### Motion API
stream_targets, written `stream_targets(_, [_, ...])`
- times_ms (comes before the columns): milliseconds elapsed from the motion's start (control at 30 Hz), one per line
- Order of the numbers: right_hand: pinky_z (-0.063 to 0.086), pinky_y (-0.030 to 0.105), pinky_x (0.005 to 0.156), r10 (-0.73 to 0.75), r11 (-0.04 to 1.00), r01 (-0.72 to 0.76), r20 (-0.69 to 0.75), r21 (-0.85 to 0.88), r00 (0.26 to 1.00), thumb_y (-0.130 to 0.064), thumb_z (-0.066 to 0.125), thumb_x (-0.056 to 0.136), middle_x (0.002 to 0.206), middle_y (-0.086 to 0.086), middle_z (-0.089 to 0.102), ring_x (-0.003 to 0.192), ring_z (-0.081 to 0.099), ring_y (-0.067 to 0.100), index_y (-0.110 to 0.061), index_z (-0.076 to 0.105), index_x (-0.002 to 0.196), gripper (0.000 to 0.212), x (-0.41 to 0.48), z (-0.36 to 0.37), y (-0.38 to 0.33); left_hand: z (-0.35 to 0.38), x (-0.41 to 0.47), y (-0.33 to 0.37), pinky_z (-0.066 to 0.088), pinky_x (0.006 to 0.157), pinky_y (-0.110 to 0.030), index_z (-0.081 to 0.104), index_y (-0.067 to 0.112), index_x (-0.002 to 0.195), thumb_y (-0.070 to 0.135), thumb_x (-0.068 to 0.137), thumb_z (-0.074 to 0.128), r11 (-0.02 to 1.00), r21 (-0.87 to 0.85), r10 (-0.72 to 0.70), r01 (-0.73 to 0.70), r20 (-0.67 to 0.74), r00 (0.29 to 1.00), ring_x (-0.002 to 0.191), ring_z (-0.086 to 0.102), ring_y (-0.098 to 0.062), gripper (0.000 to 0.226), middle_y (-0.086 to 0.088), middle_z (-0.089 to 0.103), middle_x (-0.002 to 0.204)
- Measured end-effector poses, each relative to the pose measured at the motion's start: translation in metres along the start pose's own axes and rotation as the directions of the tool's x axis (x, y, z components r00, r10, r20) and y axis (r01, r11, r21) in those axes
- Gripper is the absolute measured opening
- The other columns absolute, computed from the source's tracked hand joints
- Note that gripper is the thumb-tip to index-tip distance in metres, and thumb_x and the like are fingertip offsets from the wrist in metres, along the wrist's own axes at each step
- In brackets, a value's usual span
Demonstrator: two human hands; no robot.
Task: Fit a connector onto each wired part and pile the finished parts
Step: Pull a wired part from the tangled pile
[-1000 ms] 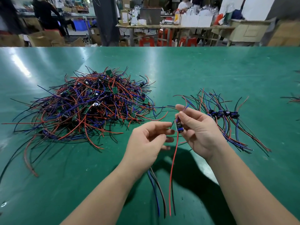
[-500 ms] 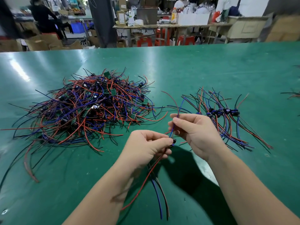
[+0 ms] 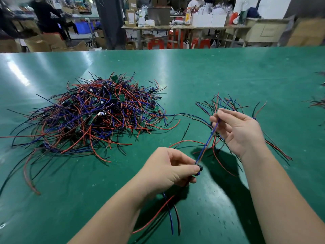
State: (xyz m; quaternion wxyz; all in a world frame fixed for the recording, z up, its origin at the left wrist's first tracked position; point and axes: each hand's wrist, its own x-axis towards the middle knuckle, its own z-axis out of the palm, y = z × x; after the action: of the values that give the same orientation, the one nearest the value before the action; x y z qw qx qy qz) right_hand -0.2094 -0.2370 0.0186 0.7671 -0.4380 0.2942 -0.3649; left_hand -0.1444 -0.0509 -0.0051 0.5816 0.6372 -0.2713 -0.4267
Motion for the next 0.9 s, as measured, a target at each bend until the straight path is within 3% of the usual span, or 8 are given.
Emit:
stream_targets(133, [0.055,0.021,0.052,0.005,1.000,-0.005,-0.015,-0.020,1.000,-0.008,0.062,0.090,0.067,0.013,0.069,0.060,0.070,0.019,-0.002,0.062,0.094,0.007,0.001,-0.003,0.001,-0.002,0.001,0.004,0.052,0.051,-0.021,0.068,0.008,0.076,0.004,0.078,0.074,0.999,-0.039,0.004,-0.004,-0.016,1.000,0.059,0.069,-0.017,0.008,-0.007,0.072,0.068])
stream_targets(267, [0.058,0.027,0.061,0.079,0.967,-0.056,0.082,-0.247,0.993,-0.013,0.062,0.091,0.101,0.022,0.065,0.074,0.072,0.027,-0.011,0.031,0.143,0.061,-0.002,-0.004,0.001,-0.007,0.004,0.008,0.052,0.049,-0.020,0.065,0.006,0.080,0.004,0.078,0.073,0.984,-0.163,0.039,-0.068,-0.172,0.984,0.059,0.070,-0.015,0.009,-0.004,0.071,0.065])
stream_targets(467, [0.054,0.025,0.059,0.117,0.815,0.202,0.496,-0.543,0.860,-0.006,0.075,0.077,0.080,0.015,0.068,0.067,0.066,0.020,-0.017,0.069,0.095,0.021,-0.029,0.018,0.023,-0.020,0.013,0.005,0.055,0.052,-0.023,0.067,0.007,0.087,0.010,0.079,0.073,0.965,-0.236,0.026,-0.114,-0.348,0.937,0.060,0.067,-0.012,0.010,-0.004,0.072,0.071])
stream_targets(633, [0.053,0.022,0.057,-0.014,0.776,0.287,0.438,-0.562,0.899,0.004,0.069,0.079,0.073,0.010,0.070,0.064,0.068,0.017,-0.019,0.072,0.081,0.024,-0.028,0.025,0.033,-0.022,0.015,0.003,0.057,0.061,-0.022,0.069,0.016,0.095,0.012,0.092,0.059,0.976,-0.151,0.105,-0.157,-0.304,0.947,0.079,0.072,-0.015,0.011,-0.001,0.076,0.089])
stream_targets(700, [0.054,0.023,0.056,-0.103,0.801,0.301,0.376,-0.517,0.921,0.006,0.065,0.081,0.072,0.007,0.070,0.064,0.070,0.021,-0.019,0.072,0.080,0.026,-0.025,0.024,0.030,-0.022,0.015,0.000,0.057,0.065,-0.023,0.070,0.020,0.094,0.009,0.093,0.059,0.979,-0.033,0.179,-0.199,-0.310,0.934,0.082,0.072,-0.013,0.016,0.000,0.075,0.091])
stream_targets(767, [0.054,0.023,0.053,-0.308,0.826,0.365,0.198,-0.429,0.931,0.005,0.063,0.081,0.067,0.001,0.070,0.058,0.069,0.019,-0.018,0.072,0.081,0.025,-0.019,0.019,0.021,-0.024,0.015,-0.004,0.053,0.075,-0.019,0.072,0.025,0.092,0.012,0.089,0.063,0.933,0.292,0.313,-0.210,-0.373,0.873,0.084,0.069,-0.007,0.016,0.008,0.074,0.089])
stream_targets(833, [0.053,0.024,0.054,-0.547,0.738,0.476,-0.011,-0.479,0.837,-0.001,0.063,0.080,0.066,-0.005,0.068,0.057,0.068,0.017,-0.020,0.071,0.085,0.021,-0.008,0.005,0.005,-0.030,0.014,-0.007,0.043,0.086,-0.017,0.071,0.030,0.100,0.024,0.086,0.064,0.736,0.675,0.429,-0.058,-0.399,0.810,0.093,0.062,-0.004,0.017,0.016,0.070,0.094])
stream_targets(900, [0.055,0.028,0.065,-0.668,0.568,0.471,-0.044,-0.675,0.743,-0.009,0.063,0.079,0.070,-0.005,0.066,0.065,0.069,0.020,-0.022,0.070,0.090,0.019,0.004,-0.014,-0.007,-0.035,0.014,-0.008,0.037,0.096,-0.030,0.063,0.034,0.117,0.041,0.084,0.061,0.523,0.840,0.417,0.141,-0.397,0.818,0.110,0.053,-0.013,0.034,0.012,0.063,0.114])
